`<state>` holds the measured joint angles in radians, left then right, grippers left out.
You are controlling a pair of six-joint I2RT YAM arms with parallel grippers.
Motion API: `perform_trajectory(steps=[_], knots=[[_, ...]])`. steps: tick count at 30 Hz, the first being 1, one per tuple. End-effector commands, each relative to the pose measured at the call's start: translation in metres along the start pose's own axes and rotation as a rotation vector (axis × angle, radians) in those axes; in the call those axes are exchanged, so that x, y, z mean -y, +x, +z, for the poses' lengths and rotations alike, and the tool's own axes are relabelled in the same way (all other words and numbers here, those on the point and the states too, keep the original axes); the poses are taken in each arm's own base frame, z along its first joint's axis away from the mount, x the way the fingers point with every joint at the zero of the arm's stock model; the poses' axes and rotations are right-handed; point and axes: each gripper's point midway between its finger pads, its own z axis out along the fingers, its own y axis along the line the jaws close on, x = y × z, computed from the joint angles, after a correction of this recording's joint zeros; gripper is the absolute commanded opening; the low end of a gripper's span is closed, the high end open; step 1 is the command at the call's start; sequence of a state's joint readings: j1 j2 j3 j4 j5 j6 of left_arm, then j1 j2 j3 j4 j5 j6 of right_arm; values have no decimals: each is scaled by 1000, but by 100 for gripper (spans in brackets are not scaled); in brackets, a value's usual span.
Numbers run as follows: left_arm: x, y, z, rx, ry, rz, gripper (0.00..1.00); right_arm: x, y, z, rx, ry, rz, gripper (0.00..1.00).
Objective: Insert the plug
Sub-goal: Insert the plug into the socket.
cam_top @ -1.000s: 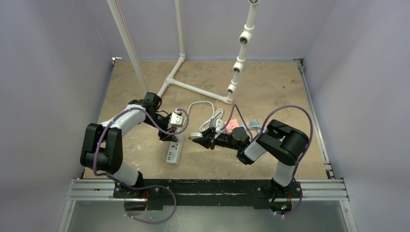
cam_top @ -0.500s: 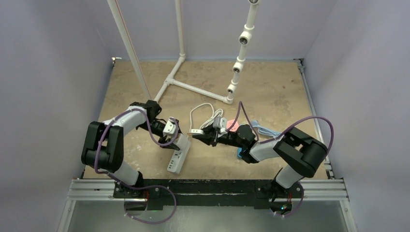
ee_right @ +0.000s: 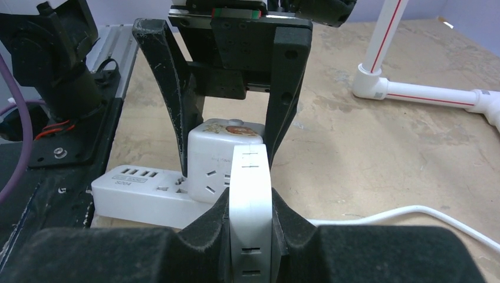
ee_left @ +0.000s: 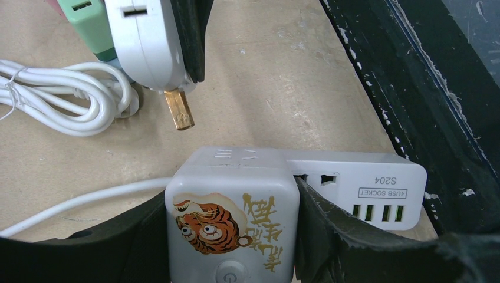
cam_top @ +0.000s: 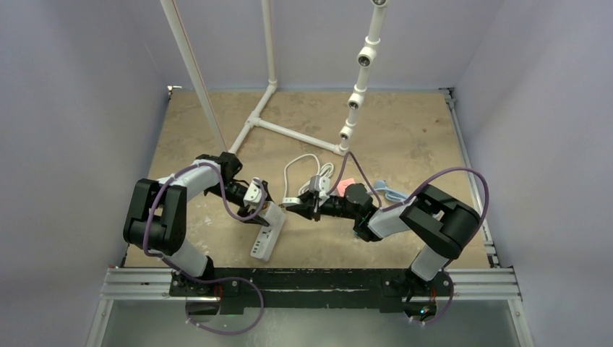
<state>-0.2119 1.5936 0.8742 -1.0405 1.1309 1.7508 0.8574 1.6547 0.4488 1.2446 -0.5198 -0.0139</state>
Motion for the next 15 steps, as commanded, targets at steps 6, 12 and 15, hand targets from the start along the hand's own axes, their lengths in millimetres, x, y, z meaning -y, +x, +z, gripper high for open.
perform_trajectory(steps=[6, 12, 15], knots=[[-5, -18, 3, 91, -22, 40, 13, -4, -1, 13, 11, -54, -13, 0], [-4, -18, 3, 90, -22, 36, 12, -6, 5, 13, -6, -65, -16, 0], [-4, -18, 3, 90, -23, 36, 12, -8, 6, 14, -6, -71, -19, 0]])
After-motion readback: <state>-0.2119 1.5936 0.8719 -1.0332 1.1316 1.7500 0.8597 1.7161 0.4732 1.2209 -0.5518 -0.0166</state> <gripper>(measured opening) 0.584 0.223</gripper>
